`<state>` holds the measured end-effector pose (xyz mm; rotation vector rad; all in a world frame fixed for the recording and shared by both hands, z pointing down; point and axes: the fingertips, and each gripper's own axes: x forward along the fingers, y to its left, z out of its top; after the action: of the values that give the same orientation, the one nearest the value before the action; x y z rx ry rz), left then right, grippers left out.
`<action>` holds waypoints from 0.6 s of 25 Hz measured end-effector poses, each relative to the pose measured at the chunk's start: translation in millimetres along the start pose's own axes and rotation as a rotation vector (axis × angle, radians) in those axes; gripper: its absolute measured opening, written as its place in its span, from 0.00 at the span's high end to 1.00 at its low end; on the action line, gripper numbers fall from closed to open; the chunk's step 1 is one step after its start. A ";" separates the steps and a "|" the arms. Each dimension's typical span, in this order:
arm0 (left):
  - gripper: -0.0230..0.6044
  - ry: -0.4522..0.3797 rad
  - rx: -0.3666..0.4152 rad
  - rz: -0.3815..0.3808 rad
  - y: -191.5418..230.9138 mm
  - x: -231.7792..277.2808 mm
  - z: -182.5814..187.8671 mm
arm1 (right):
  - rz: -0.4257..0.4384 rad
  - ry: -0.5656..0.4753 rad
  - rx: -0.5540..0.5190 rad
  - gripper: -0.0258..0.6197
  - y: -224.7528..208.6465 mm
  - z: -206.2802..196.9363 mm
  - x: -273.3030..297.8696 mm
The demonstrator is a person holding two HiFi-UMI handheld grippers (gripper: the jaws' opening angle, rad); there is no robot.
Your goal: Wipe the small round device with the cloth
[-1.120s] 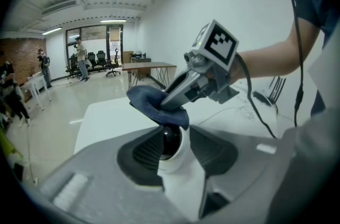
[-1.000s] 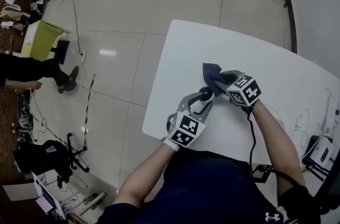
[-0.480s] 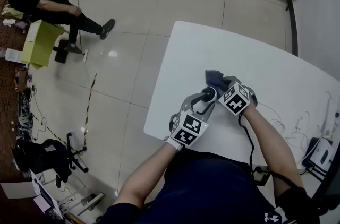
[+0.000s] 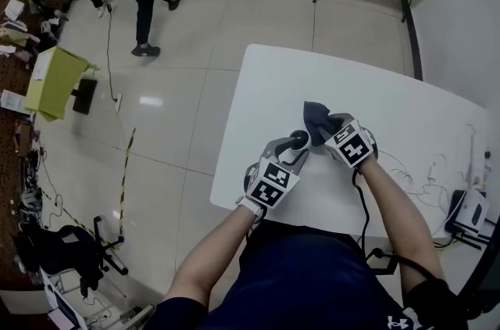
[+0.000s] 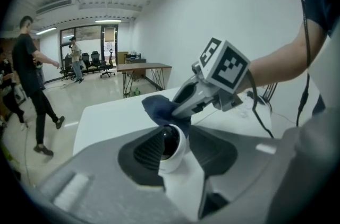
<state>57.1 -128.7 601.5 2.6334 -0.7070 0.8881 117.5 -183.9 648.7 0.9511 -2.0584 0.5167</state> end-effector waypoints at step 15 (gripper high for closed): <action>0.74 0.042 0.076 -0.058 6.5 6.3 -6.2 | 0.045 0.072 0.695 0.82 92.9 -86.9 14.8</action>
<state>55.0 -133.9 610.9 2.6787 -0.5940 0.9688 82.5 -76.9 709.7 1.2468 -1.8552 1.3216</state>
